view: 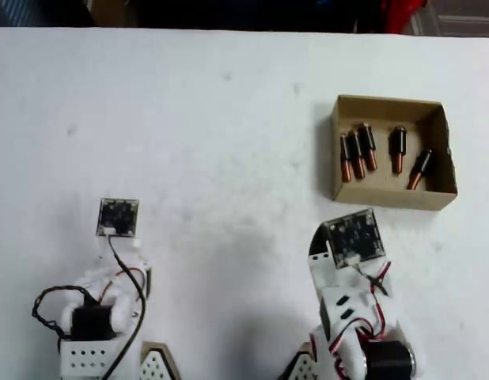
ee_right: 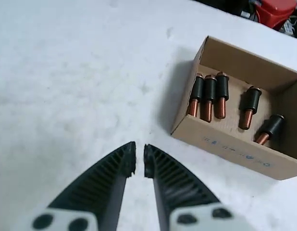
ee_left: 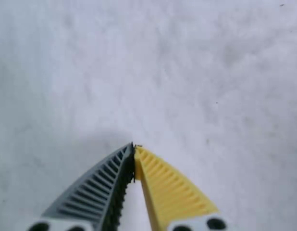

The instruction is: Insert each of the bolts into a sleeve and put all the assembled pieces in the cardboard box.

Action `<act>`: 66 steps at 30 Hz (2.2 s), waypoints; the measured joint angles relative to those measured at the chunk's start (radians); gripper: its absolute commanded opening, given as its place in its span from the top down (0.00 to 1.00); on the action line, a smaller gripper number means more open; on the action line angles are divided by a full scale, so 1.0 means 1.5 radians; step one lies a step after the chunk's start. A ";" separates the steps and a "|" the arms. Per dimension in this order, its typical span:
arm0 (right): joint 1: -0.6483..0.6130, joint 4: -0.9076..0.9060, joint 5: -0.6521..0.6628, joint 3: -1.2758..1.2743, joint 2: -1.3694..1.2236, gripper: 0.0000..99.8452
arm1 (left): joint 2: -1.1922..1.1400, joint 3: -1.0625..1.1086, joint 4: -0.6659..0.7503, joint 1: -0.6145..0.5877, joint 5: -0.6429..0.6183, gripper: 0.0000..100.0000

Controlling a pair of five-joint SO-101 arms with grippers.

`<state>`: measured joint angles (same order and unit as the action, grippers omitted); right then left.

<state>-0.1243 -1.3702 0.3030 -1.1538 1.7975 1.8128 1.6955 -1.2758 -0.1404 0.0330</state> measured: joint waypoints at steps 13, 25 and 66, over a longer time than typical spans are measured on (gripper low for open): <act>0.031 0.002 0.001 -0.086 0.000 0.98 | 0.000 0.000 0.000 0.000 0.000 0.98; 0.012 0.028 0.000 -0.062 -0.001 0.98 | 0.000 0.000 0.000 0.000 0.000 0.97; 0.030 0.057 -0.094 -0.352 -0.002 0.98 | 0.000 0.000 0.000 0.000 0.000 0.98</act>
<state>-0.0798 -1.2843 0.1619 -1.6817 1.7944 1.8128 1.6955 -1.2758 -0.1404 0.0330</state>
